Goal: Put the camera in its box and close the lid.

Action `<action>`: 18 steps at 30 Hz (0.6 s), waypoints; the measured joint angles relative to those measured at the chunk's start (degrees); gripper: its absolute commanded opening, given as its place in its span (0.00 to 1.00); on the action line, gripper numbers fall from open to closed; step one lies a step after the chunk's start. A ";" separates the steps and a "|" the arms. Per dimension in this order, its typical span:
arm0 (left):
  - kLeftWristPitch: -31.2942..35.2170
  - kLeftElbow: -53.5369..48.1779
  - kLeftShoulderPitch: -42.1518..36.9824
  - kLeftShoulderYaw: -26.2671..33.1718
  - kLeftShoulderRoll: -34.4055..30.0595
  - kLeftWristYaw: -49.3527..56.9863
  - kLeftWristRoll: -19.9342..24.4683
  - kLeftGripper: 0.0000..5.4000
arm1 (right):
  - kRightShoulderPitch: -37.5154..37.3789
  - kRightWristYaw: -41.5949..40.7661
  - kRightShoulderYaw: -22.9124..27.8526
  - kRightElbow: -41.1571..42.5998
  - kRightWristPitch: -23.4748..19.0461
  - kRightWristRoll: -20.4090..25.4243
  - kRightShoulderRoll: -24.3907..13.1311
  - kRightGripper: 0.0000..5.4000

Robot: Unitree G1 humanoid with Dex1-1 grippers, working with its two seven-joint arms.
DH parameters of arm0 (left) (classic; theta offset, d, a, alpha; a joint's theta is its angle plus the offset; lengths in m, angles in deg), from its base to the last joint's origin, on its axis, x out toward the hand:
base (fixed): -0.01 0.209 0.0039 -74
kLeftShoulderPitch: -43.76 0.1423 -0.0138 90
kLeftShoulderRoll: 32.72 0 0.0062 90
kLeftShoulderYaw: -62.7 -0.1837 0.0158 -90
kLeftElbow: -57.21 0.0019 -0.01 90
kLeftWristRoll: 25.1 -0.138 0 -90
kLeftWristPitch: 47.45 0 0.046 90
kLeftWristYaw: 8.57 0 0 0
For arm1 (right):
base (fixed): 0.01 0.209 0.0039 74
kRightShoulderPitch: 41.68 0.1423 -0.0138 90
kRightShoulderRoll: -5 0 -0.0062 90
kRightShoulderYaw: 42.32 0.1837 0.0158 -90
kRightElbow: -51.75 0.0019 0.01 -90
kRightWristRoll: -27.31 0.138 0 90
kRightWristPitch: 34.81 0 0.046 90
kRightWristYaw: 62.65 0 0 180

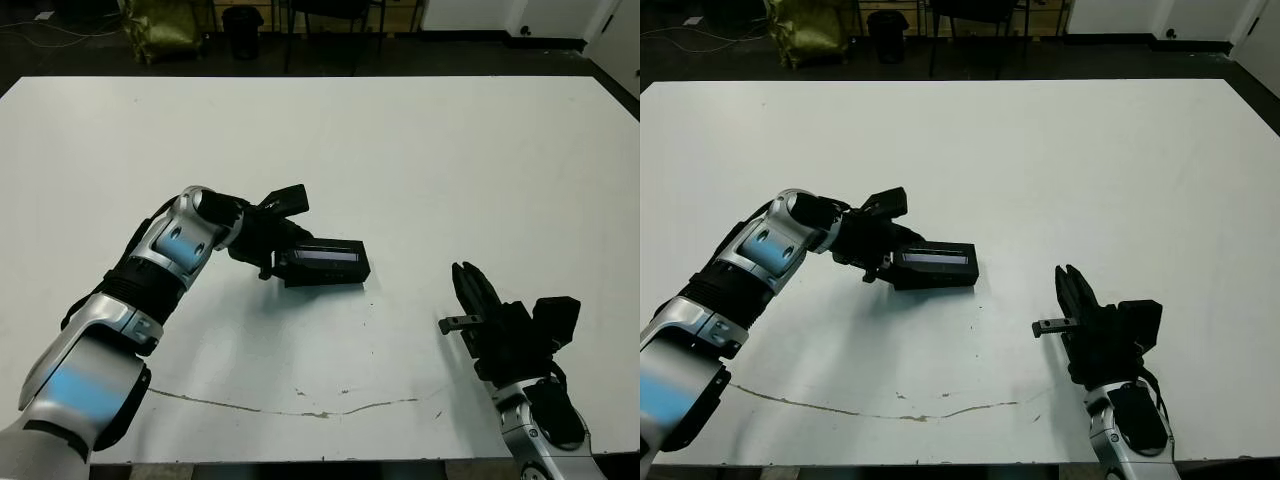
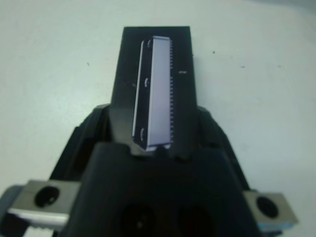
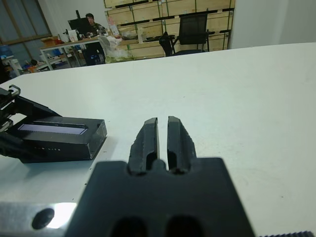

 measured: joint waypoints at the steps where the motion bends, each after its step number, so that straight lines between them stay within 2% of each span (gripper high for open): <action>1: -0.38 0.11 0.22 0.00 -0.05 0.15 0.00 0.49 | -0.01 0.06 -0.01 0.15 -0.16 -0.02 -0.03 0.00; 13: -2.85 2.63 0.93 0.69 -0.09 0.15 0.73 0.49 | -0.60 0.21 -0.04 1.85 -1.90 -0.13 0.02 0.00; 18: -5.40 3.52 2.04 0.76 -0.09 1.39 0.73 0.49 | -0.65 -0.10 0.11 1.30 -0.91 -0.11 -0.01 0.00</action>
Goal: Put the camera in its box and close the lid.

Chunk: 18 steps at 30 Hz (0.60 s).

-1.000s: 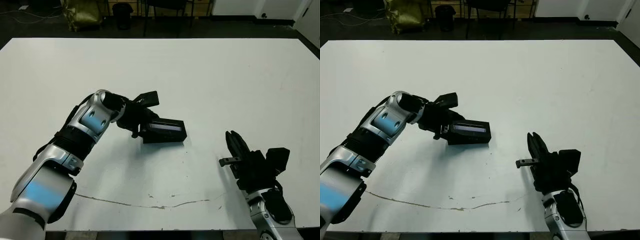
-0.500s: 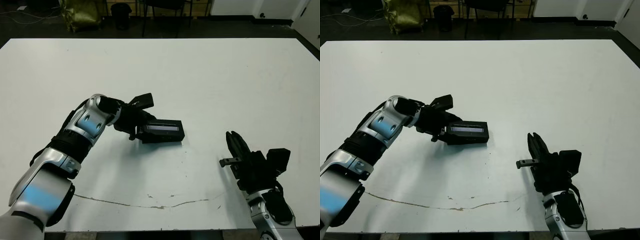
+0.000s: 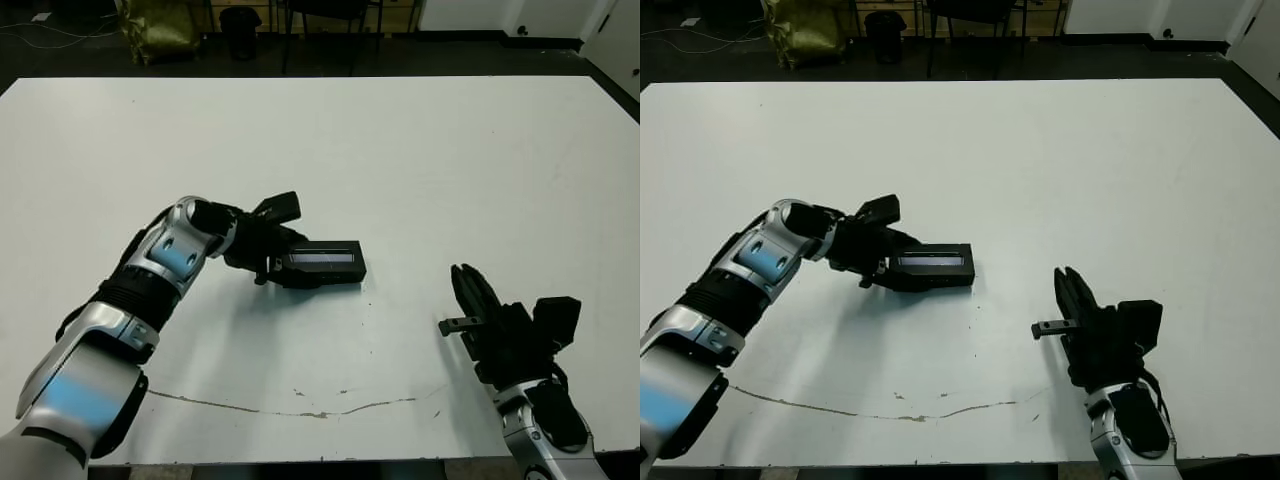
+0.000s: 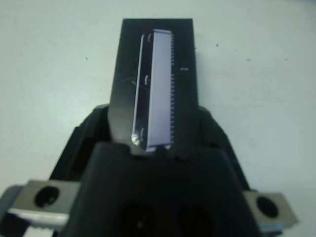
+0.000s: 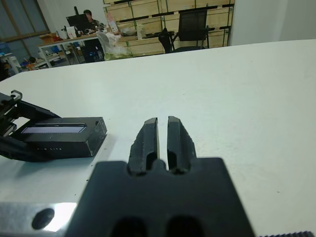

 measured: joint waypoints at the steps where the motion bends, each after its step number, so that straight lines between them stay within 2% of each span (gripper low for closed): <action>1: -0.89 0.16 0.38 0.02 0.01 0.55 0.00 0.49 | 0.01 -0.07 0.05 -0.39 0.21 0.00 -0.02 0.00; 3: -2.69 0.23 1.19 0.20 0.01 1.89 0.00 0.49 | -0.01 -0.07 0.05 -0.63 0.39 -0.05 -0.03 0.00; 4: -3.29 0.23 1.44 0.26 0.02 2.29 0.00 0.53 | 0.00 0.00 0.03 -0.55 0.37 -0.16 -0.06 0.00; 15: -11.31 2.59 2.97 0.21 -0.49 6.58 -0.20 1.00 | -0.10 0.26 -0.01 0.09 -0.06 -0.07 -0.11 0.00; 18: -13.06 3.59 2.84 0.08 -0.52 6.77 -0.22 1.00 | -0.12 0.38 -0.04 0.79 -0.53 -0.08 -0.08 0.00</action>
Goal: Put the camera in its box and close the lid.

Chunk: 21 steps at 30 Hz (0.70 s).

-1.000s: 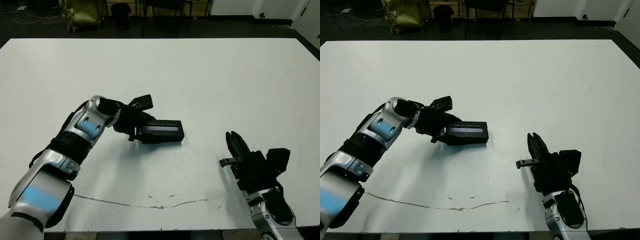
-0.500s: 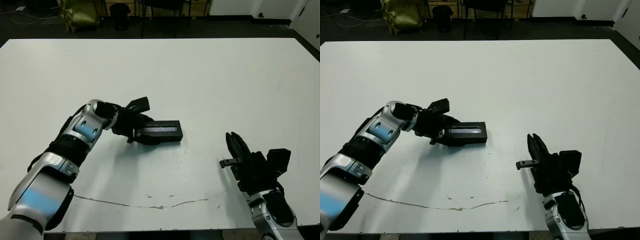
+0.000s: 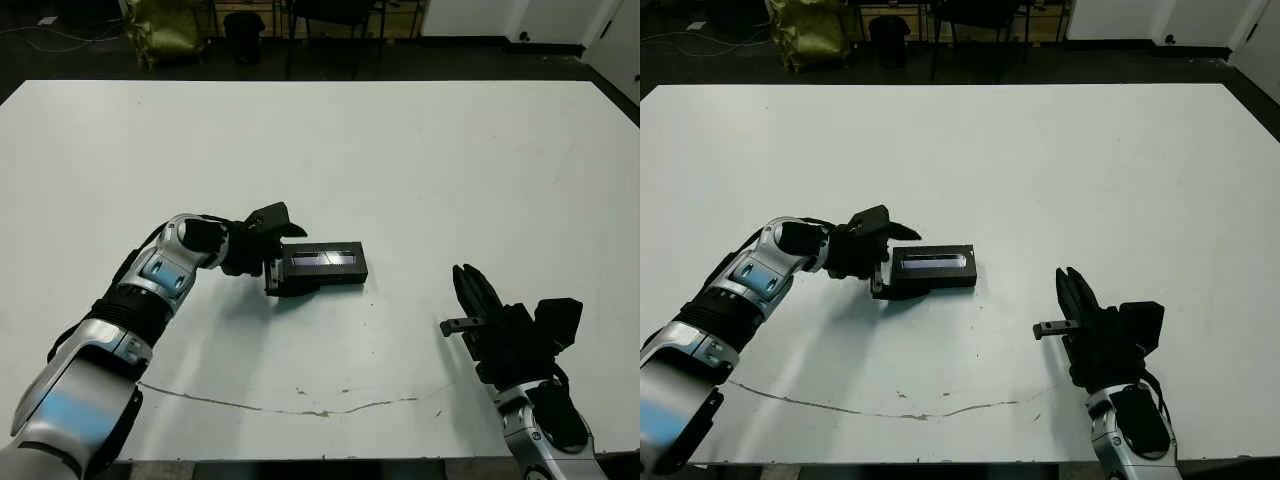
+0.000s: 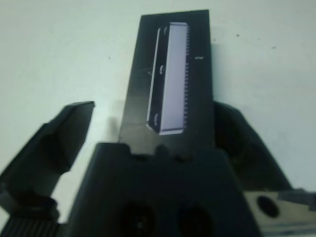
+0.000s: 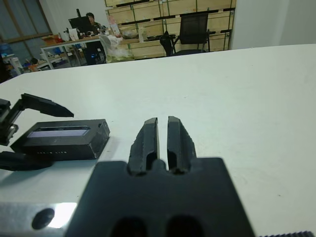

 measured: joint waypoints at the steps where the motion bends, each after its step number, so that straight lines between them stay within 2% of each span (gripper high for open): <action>1: -0.66 0.30 0.01 -0.04 0.00 0.00 0.00 1.00 | -0.01 0.01 0.00 -0.08 0.07 0.00 0.08 0.00; 5: -1.70 1.49 -0.25 -0.12 0.00 0.00 0.00 1.00 | 0.07 -1.28 0.10 -1.94 2.00 0.21 0.12 0.00; 10: -3.89 3.18 -0.57 0.20 0.02 -0.86 0.25 1.00 | 0.07 -0.47 0.02 -1.13 0.90 0.04 0.10 0.00; 14: -6.15 4.55 0.45 1.98 -0.62 -4.08 2.47 1.00 | 0.09 -0.63 0.06 -1.01 0.81 0.83 0.10 0.00; 21: -3.97 1.52 3.77 4.38 -5.14 -12.18 6.08 1.00 | 0.49 -1.58 0.13 -1.96 1.85 0.73 -0.13 0.00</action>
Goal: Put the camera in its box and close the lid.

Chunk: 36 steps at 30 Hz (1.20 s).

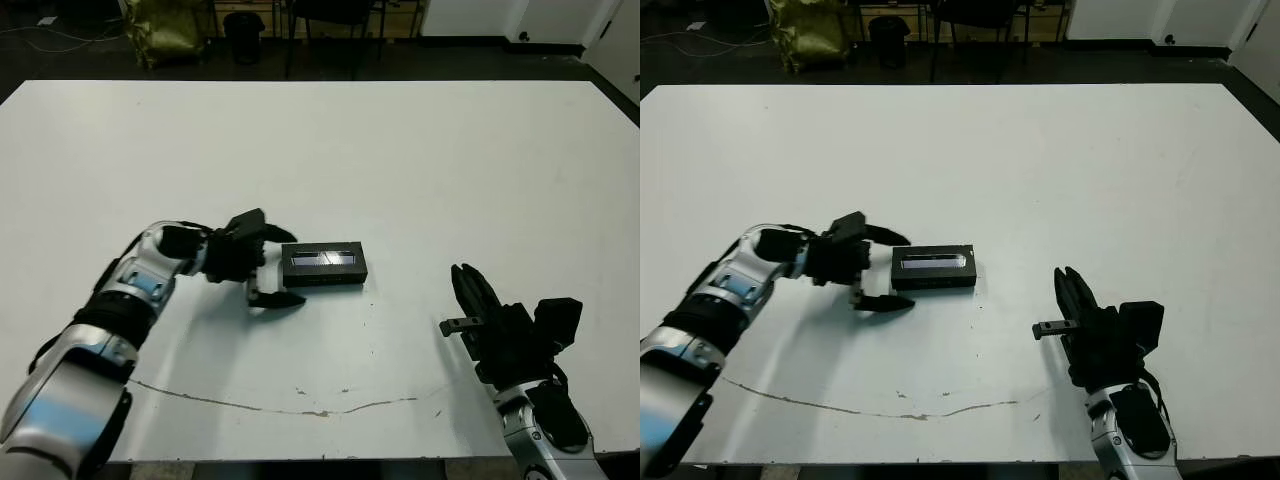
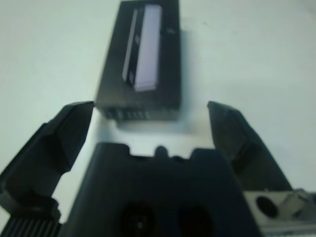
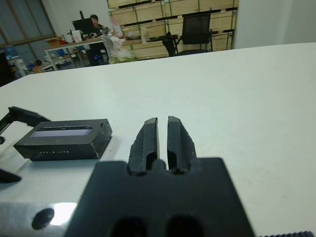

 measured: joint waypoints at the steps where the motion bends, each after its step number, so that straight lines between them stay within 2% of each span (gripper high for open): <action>1: 0.59 -0.95 0.44 0.09 -0.71 -0.84 0.13 1.00 | 0.08 0.00 -0.02 -0.04 0.06 -0.08 -0.10 0.00; 5: 3.99 -3.90 1.08 0.16 -3.00 -3.95 0.24 1.00 | 0.15 0.59 -0.06 0.94 -1.81 0.09 -0.31 0.00; 14: 6.86 -6.56 1.12 -0.07 -7.37 -8.39 -0.26 1.00 | 0.43 0.41 -0.03 0.69 -1.50 0.19 -0.30 0.00; 18: 6.83 -8.33 3.29 4.58 -9.17 -1.22 -0.21 1.00 | 0.42 0.26 -0.02 0.44 -1.35 0.51 -0.29 0.00; 22: 12.83 -19.46 9.83 13.44 -8.58 15.85 0.24 1.00 | 0.38 0.46 -0.05 0.58 -1.48 0.58 -0.19 0.00; 24: 15.26 -28.04 13.71 17.71 -6.33 25.67 0.25 0.95 | 0.38 0.50 -0.10 0.64 -1.48 0.52 -0.20 0.00; 27: 18.42 -41.35 20.39 21.76 0.88 39.15 1.71 0.84 | 0.31 0.38 -0.20 0.61 -1.40 0.04 -0.29 0.00; 31: 18.36 -50.16 26.13 21.66 7.25 45.73 3.53 0.65 | 0.21 0.16 -0.09 0.14 -1.17 0.64 -0.09 0.00; 36: 20.05 -56.37 28.84 17.85 11.24 49.74 3.90 0.42 | 0.20 0.23 -0.20 0.22 -1.19 0.13 -0.28 0.00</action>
